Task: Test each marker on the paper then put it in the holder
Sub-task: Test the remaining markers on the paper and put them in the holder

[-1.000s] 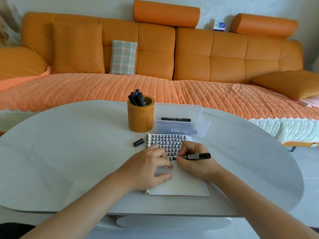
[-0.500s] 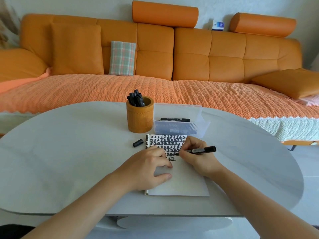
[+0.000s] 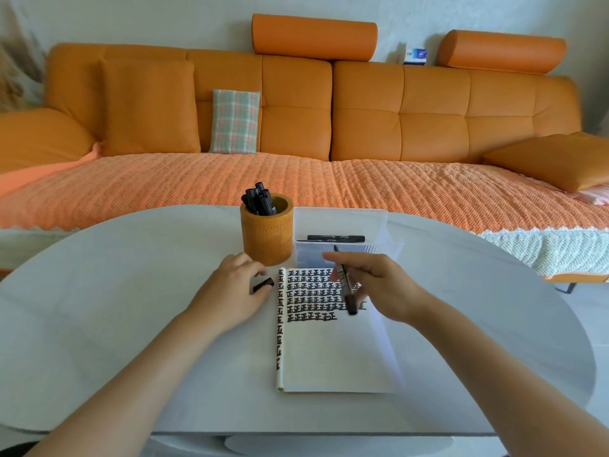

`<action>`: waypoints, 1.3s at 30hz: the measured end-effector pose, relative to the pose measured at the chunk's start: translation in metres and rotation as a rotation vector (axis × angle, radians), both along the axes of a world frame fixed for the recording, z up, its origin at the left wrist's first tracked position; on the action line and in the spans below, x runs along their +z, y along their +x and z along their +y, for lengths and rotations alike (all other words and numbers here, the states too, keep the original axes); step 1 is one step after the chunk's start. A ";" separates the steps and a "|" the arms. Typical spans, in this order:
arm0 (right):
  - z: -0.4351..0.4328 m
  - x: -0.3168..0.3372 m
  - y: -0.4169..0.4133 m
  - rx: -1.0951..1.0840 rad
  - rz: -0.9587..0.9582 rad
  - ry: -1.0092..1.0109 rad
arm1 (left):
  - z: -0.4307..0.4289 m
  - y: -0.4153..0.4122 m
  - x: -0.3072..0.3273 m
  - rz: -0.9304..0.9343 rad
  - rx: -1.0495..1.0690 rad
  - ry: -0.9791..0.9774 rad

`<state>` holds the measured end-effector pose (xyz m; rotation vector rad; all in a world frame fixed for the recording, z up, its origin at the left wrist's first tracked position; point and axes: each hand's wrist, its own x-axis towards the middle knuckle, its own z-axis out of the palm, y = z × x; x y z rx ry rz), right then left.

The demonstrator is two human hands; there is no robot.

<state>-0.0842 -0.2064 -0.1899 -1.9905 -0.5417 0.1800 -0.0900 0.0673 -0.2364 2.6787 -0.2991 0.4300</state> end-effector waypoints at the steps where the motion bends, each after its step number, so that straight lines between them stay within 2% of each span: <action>1: 0.002 0.002 0.000 0.002 0.044 0.009 | 0.000 0.001 -0.002 0.011 0.002 0.002; 5: 0.005 0.002 0.002 0.053 0.050 -0.090 | 0.001 0.005 0.001 -0.015 -0.002 0.013; 10: 0.011 0.000 0.004 0.025 -0.174 -0.269 | -0.002 0.004 0.016 -0.111 -0.081 -0.106; 15: 0.015 -0.002 0.006 -0.160 -0.303 -0.341 | -0.014 0.000 0.019 -0.117 -0.207 -0.150; 20: 0.017 -0.004 0.006 -0.159 -0.450 -0.410 | -0.020 -0.003 0.021 -0.123 -0.250 -0.180; 27: 0.020 -0.007 0.006 -0.134 -0.506 -0.431 | -0.023 -0.005 0.020 -0.114 -0.275 -0.180; 31: 0.025 -0.010 0.003 -0.081 -0.492 -0.362 | -0.025 -0.005 0.020 -0.101 -0.311 -0.148; 39: 0.029 -0.015 0.000 -0.070 -0.701 -0.398 | -0.024 -0.002 0.024 -0.071 -0.346 -0.162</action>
